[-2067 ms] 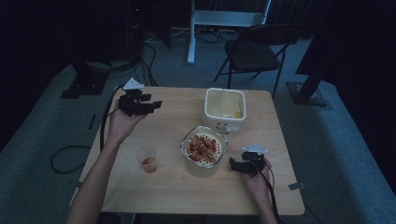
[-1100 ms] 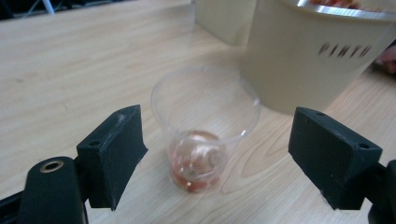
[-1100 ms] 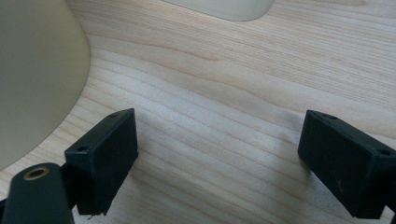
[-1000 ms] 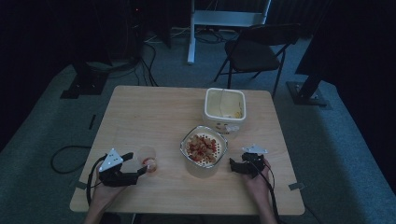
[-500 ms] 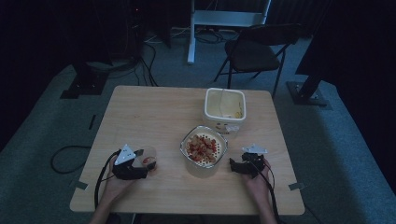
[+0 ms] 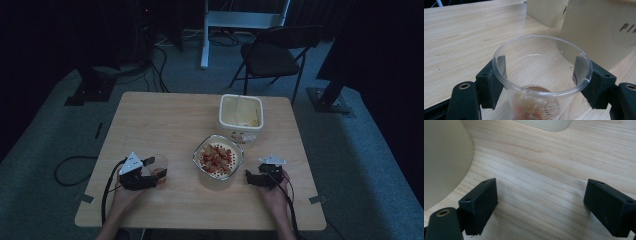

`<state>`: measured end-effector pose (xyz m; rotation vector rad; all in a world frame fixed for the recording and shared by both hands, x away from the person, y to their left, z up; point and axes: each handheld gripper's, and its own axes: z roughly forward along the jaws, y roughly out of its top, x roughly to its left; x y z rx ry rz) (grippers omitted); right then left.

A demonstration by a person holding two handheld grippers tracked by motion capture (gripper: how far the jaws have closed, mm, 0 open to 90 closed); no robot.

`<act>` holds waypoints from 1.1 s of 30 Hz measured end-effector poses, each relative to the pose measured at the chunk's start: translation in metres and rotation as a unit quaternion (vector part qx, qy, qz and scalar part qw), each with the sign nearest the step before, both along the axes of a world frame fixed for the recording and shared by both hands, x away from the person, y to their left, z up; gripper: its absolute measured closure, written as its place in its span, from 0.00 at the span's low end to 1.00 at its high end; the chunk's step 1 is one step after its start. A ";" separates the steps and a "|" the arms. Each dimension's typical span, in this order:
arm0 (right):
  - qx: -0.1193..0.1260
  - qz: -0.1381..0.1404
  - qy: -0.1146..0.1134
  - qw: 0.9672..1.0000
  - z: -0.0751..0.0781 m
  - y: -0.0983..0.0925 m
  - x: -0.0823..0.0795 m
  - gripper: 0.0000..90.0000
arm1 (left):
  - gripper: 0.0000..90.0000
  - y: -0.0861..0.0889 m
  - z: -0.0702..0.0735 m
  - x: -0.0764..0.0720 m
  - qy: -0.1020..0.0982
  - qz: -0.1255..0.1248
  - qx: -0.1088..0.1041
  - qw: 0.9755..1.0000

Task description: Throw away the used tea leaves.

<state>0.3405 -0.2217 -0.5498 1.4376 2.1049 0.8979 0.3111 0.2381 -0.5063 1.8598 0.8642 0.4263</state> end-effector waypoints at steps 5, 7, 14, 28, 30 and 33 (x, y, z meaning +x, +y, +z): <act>0.000 0.004 -0.001 1.000 0.000 0.001 0.000 0.13 | 0.32 -0.002 0.019 0.000 -0.016 -0.013 -0.007 1.000; 0.000 0.006 0.000 1.000 0.000 0.001 0.000 0.15 | 0.32 -0.003 0.024 -0.001 -0.019 -0.016 -0.008 1.000; -0.004 0.012 0.008 1.000 0.004 0.001 -0.002 0.26 | 0.32 -0.016 0.064 0.005 -0.024 -0.043 -0.037 0.998; 0.013 0.044 -0.035 0.998 0.053 0.000 -0.024 0.33 | 0.32 -0.052 0.142 0.028 -0.063 -0.100 -0.074 0.990; 0.016 0.061 -0.060 0.996 0.076 0.003 -0.030 0.33 | 0.32 -0.076 0.164 0.039 -0.072 -0.124 -0.071 0.987; 0.021 0.076 -0.084 0.993 0.098 0.007 -0.034 0.33 | 0.32 -0.091 0.172 0.049 -0.072 -0.130 -0.073 0.986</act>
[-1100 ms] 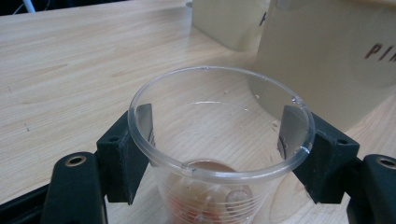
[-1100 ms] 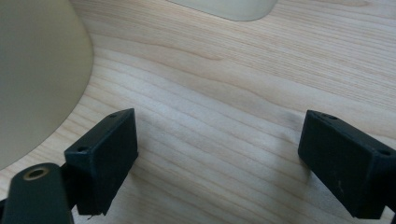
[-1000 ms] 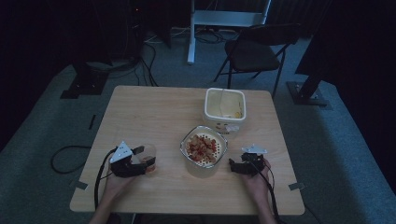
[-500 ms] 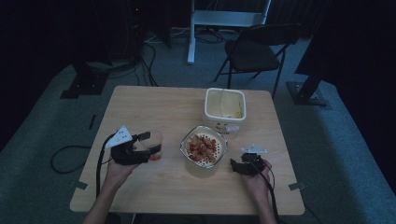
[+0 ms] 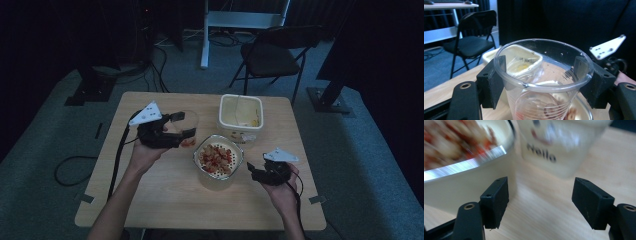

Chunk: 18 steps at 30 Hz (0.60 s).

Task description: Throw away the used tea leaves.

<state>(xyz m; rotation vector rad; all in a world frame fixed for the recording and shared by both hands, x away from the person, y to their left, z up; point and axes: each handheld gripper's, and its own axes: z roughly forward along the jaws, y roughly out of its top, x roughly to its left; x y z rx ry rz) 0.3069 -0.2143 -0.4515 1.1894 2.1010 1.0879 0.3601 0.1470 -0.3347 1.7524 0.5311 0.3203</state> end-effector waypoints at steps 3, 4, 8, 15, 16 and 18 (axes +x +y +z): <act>0.011 0.018 -0.022 1.000 0.019 0.006 -0.002 0.33 | 0.32 -0.016 0.003 0.011 0.005 -0.007 -0.006 1.000; 0.013 0.025 -0.028 0.999 0.025 0.009 -0.002 0.33 | 0.33 -0.020 0.004 0.014 0.007 -0.008 -0.008 1.000; 0.020 0.046 -0.041 0.998 0.040 0.020 -0.001 0.33 | 0.33 -0.035 0.002 0.022 0.015 -0.012 -0.026 0.999; 0.033 0.079 -0.060 0.995 0.057 0.043 0.003 0.33 | 0.33 -0.059 -0.002 0.027 0.021 -0.023 -0.032 0.999; 0.037 0.084 -0.062 0.994 0.059 0.046 0.004 0.33 | 0.33 -0.061 -0.003 0.027 0.024 -0.026 -0.035 0.999; 0.040 0.090 -0.068 0.993 0.062 0.052 0.006 0.33 | 0.33 -0.063 -0.004 0.027 0.026 -0.028 -0.038 0.999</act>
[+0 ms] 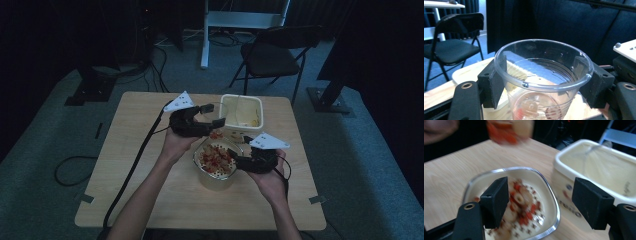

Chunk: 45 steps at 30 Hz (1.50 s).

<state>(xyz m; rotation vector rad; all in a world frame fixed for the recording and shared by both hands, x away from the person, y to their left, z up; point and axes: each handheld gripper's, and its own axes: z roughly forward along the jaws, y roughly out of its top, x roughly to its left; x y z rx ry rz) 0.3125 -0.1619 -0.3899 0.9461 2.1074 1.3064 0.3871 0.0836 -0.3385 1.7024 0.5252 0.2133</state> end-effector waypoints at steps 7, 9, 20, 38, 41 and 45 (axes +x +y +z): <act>0.024 0.019 0.002 1.000 0.000 0.019 0.015 0.33 | 0.33 -0.014 -0.006 -0.006 0.002 -0.012 -0.002 1.000; 0.037 0.024 0.001 0.999 0.001 0.023 0.019 0.33 | 0.33 -0.017 -0.006 -0.008 -0.003 -0.013 0.003 1.000; 0.041 0.032 0.000 0.999 0.001 0.033 0.028 0.45 | 0.33 -0.021 -0.002 -0.014 -0.021 -0.014 0.010 1.000; 0.046 0.022 -0.002 0.999 -0.003 0.026 0.028 0.47 | 0.27 -0.015 0.002 -0.016 -0.022 -0.011 0.020 1.000; 0.048 0.011 -0.006 0.999 -0.003 0.019 0.028 0.47 | 0.25 -0.012 0.003 -0.019 -0.027 -0.007 0.019 0.999; 0.045 0.000 -0.012 0.999 -0.005 0.010 0.027 0.47 | 0.25 -0.004 0.003 -0.024 -0.031 -0.002 0.019 0.999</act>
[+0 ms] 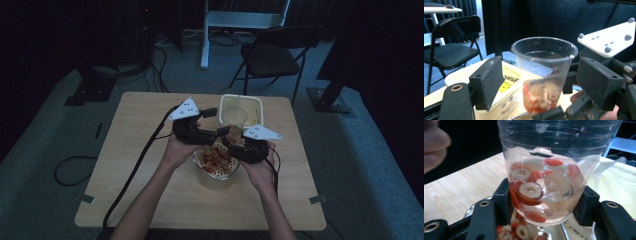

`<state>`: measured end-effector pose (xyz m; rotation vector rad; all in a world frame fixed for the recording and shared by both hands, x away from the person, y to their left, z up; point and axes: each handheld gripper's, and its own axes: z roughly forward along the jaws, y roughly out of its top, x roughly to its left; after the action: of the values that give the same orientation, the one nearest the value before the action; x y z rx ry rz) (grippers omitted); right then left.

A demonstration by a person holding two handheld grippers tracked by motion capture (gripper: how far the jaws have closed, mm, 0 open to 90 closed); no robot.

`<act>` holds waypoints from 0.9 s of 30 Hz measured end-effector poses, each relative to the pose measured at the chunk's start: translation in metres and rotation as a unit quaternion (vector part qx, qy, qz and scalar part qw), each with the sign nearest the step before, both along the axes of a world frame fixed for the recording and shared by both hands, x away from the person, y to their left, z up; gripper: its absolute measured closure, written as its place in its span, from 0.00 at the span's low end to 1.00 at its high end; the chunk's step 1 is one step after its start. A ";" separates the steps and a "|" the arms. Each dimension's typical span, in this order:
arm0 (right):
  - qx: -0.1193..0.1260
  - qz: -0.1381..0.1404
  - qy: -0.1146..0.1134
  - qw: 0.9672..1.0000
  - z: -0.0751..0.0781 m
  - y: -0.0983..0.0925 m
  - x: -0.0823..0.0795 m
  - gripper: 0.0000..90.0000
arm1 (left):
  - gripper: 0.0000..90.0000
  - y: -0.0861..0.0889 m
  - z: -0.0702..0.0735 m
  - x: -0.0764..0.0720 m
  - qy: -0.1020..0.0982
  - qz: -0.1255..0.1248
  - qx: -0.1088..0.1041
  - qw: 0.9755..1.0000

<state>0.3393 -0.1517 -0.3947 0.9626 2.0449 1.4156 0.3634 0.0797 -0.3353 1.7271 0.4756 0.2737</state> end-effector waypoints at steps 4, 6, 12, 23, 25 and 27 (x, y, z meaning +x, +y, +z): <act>-0.011 -0.012 -0.007 1.000 -0.002 -0.011 -0.002 0.47 | 0.25 0.014 -0.008 -0.003 0.002 0.017 0.006 1.000; -0.018 -0.017 -0.011 1.000 -0.003 -0.017 -0.003 0.48 | 0.25 0.023 -0.014 -0.002 0.006 0.030 0.009 0.999; -0.052 -0.039 -0.018 0.998 -0.009 -0.035 -0.007 0.48 | 0.25 0.057 -0.044 0.000 0.034 0.077 0.023 0.996; -0.110 -0.067 -0.019 0.991 -0.015 -0.056 -0.009 0.48 | 0.25 0.114 -0.115 -0.009 0.094 0.166 0.083 0.978; -0.119 -0.067 -0.022 0.990 -0.015 -0.058 -0.009 0.48 | 0.25 0.122 -0.128 -0.011 0.103 0.176 0.091 0.975; -0.130 -0.066 -0.026 0.989 -0.014 -0.058 -0.009 0.48 | 0.25 0.127 -0.138 -0.014 0.114 0.186 0.093 0.972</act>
<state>0.3298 -0.2102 -0.4088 0.9198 2.0244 1.0625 0.3498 0.2070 -0.4734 1.8544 0.9718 0.3999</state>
